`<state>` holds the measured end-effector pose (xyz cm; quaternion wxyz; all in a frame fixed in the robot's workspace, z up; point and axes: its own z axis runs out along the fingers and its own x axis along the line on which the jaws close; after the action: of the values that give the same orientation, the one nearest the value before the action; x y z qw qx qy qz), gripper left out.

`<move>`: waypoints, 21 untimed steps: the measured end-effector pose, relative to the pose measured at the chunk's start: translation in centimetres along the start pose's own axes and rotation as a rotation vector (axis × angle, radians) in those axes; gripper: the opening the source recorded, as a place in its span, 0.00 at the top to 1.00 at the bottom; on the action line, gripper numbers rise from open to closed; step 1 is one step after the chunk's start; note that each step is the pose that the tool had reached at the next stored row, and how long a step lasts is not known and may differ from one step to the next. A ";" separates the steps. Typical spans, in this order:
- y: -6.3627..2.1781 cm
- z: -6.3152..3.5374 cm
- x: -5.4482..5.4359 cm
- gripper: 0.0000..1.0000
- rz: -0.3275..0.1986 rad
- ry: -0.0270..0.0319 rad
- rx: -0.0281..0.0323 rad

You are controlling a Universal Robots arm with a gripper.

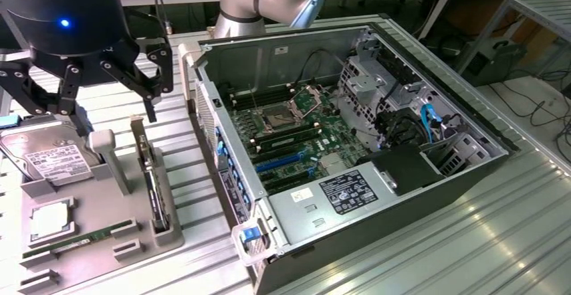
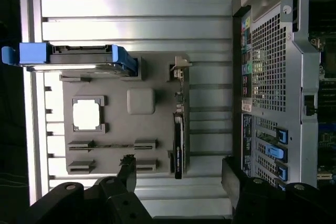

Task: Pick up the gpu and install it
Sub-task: 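Pick up the gpu and move the gpu toward the slot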

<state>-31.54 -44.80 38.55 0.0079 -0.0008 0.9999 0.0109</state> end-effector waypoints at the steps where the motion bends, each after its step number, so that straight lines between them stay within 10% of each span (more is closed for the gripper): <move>1: 0.00 0.08 0.0 0.24 -0.010 0.0003 -0.0001; 21: -0.32 2.96 0.0 0.39 -0.024 -0.0005 -0.0004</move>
<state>-31.51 -45.05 35.59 0.0083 -0.0128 0.9998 0.0110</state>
